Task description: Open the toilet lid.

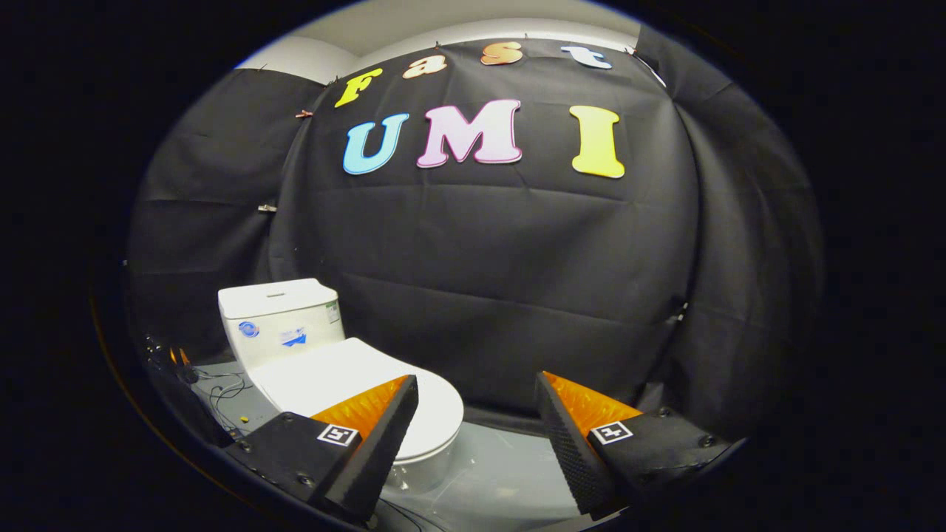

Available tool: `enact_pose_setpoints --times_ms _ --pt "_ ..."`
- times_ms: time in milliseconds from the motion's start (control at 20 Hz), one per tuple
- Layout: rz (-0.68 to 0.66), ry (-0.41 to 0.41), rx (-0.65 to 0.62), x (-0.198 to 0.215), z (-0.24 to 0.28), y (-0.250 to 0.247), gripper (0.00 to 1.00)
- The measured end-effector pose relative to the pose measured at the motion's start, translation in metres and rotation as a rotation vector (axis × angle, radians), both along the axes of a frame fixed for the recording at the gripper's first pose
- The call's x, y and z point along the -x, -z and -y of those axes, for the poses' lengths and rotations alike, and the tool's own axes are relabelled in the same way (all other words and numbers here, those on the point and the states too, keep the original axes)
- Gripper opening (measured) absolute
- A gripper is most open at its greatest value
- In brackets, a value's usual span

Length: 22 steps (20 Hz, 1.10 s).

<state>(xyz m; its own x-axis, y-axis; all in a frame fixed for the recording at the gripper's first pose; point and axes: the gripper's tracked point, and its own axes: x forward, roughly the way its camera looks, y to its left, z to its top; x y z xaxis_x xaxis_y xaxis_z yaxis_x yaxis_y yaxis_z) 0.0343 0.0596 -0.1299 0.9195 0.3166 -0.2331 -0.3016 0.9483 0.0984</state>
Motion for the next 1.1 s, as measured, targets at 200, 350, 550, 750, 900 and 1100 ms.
enact_pose_setpoints --times_ms 200,350,550,750,900,1100 --pt "-0.149 -0.058 -0.064 0.02 -0.02 0.054 0.98" --pt "-0.283 -0.086 -0.125 0.035 -0.035 0.095 0.98" --pt "-0.5 -0.128 -0.248 0.056 -0.07 0.147 0.99" --pt "-0.756 -0.179 -0.403 0.09 -0.124 0.187 0.99" --pt "-0.86 -0.202 -0.473 0.099 -0.155 0.214 0.97" --pt "-0.903 -0.176 -0.577 0.09 -0.169 0.22 0.83"
